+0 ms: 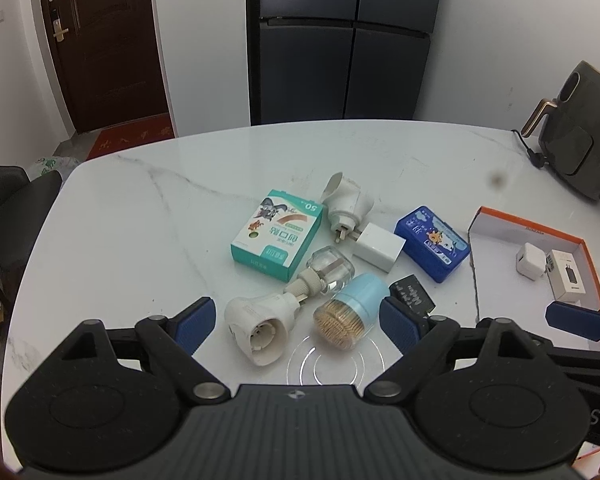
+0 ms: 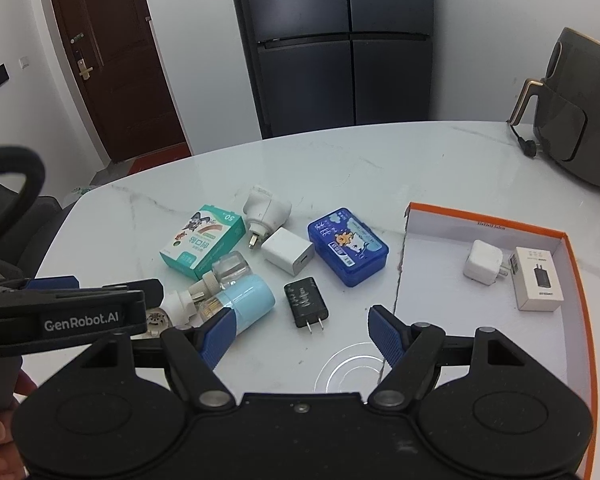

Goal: Organize rigid objects
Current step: 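Grasp large white socket adapter with left gripper, then grasp black charger with right gripper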

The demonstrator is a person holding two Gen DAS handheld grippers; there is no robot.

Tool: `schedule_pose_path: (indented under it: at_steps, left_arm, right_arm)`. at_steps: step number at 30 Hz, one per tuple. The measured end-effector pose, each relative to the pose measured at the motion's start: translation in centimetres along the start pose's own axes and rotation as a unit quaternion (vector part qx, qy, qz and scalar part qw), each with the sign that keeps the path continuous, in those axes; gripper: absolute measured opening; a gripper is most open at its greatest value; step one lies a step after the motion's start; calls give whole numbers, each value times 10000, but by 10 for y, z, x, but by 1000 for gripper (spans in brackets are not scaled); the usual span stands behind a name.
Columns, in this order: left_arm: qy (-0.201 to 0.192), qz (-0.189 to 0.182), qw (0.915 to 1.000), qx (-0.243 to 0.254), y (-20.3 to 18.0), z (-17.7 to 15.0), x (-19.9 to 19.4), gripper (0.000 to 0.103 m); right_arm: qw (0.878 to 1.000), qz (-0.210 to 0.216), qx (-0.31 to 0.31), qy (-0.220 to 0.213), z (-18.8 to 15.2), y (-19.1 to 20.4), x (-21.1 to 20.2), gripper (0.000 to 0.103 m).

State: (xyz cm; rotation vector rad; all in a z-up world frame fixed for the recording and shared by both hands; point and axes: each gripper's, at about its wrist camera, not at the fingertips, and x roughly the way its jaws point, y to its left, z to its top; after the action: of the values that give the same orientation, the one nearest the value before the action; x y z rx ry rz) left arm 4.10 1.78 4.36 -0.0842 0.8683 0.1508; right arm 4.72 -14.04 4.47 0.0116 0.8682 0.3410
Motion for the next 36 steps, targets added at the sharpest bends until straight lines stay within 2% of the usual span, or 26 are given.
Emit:
schedule_pose_path:
  at_steps: [14,17,19,23,29,31,34,35,36]
  left_arm:
    - [7,-90,9999,134,36,-18,32,95]
    - [-7,-199,9991,368,40,-21,46,96]
    - [-33,-299,9974,653,39,-22,55,101]
    - [-45,-442,9922,1167,37,-28,77,102]
    - [12,-690,9895,1268,42,-30,105,102]
    - [23,-749,9892,1261,43,-31,112,100]
    - [77,-875,9892,1175,49,-33,119,79]
    - [130,-959,9892,1103,51,-33,122,66]
    - [79,-989,9897,1036,53,-34,121,67]
  right_arm:
    - [9995,15,136,281,-10,1,26,87]
    - [9990,3,231,372,-14,-3,34,87]
    - [9987,-18,280,433,-16,-4,39,87]
    - [9979,-37,369,533,-20,-7,49,87]
    - [9965,-79,462,688,-27,-10,64,87]
    - [9961,-99,478,733,-29,-10,70,87]
    - [9959,-111,484,754,-29,-10,78,87]
    - [9959,-98,479,759,-29,-9,81,87]
    - [9960,-88,464,763,-29,-9,84,87]
